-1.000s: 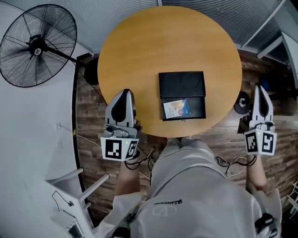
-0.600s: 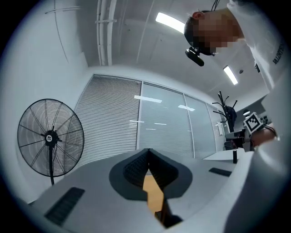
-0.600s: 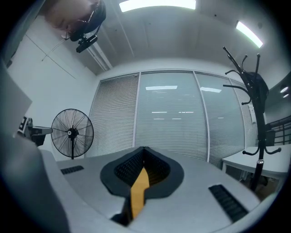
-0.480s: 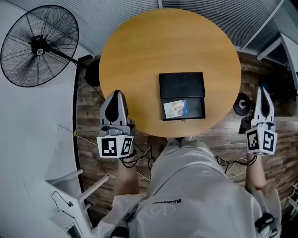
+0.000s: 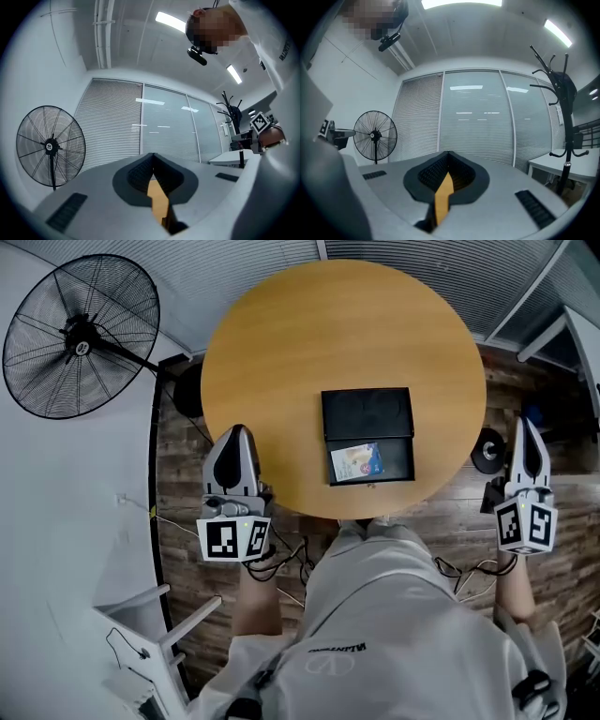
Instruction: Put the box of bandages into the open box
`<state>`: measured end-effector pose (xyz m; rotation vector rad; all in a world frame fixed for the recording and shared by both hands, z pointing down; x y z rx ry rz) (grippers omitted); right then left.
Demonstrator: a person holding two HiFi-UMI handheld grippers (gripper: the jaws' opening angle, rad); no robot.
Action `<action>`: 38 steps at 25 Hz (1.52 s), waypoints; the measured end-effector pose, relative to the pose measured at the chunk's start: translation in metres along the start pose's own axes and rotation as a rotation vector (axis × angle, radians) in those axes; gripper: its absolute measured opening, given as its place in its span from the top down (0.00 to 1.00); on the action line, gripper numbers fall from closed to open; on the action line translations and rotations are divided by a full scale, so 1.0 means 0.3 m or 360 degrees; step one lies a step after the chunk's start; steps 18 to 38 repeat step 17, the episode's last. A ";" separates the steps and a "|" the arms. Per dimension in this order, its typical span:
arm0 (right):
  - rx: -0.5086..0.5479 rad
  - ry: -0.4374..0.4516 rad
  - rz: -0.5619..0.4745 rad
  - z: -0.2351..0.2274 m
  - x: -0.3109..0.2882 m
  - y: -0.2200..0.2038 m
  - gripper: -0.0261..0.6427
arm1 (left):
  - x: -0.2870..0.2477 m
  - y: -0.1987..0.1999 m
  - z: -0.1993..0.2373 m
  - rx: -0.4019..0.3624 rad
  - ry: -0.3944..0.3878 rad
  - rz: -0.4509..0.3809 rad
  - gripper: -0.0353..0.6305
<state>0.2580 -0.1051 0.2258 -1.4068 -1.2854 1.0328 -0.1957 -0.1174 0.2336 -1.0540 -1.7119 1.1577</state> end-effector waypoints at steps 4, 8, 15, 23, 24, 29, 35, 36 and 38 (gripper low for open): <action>0.0006 -0.0007 0.0009 0.000 -0.001 -0.002 0.94 | 0.003 -0.006 0.009 0.0017 0.0010 0.0007 0.94; 0.0000 -0.0010 0.0013 -0.003 0.006 -0.006 0.94 | 0.010 -0.006 0.005 0.0024 0.0004 0.0008 0.94; -0.0009 -0.0007 0.0012 -0.007 0.014 -0.012 0.94 | 0.012 -0.006 -0.005 0.0029 -0.0004 0.0006 0.94; -0.0006 -0.0001 0.0007 -0.005 0.015 -0.015 0.94 | 0.014 -0.012 -0.005 0.0032 -0.0006 0.0008 0.94; -0.0006 -0.0001 0.0007 -0.005 0.015 -0.015 0.94 | 0.014 -0.012 -0.005 0.0032 -0.0006 0.0008 0.94; -0.0006 -0.0001 0.0007 -0.005 0.015 -0.015 0.94 | 0.014 -0.012 -0.005 0.0032 -0.0006 0.0008 0.94; -0.0006 -0.0001 0.0007 -0.005 0.015 -0.015 0.94 | 0.014 -0.012 -0.005 0.0032 -0.0006 0.0008 0.94; -0.0006 -0.0001 0.0007 -0.005 0.015 -0.015 0.94 | 0.014 -0.012 -0.005 0.0032 -0.0006 0.0008 0.94; -0.0006 -0.0001 0.0007 -0.005 0.015 -0.015 0.94 | 0.014 -0.012 -0.005 0.0032 -0.0006 0.0008 0.94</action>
Point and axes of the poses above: the fingertips, and each gripper's own axes: x backward along the fingers, z to its left, y out of its top, the point moved 4 cm from there along x, backward along the fingers, and after that the axes turned 13 degrees about -x, right-handed, at the moved point
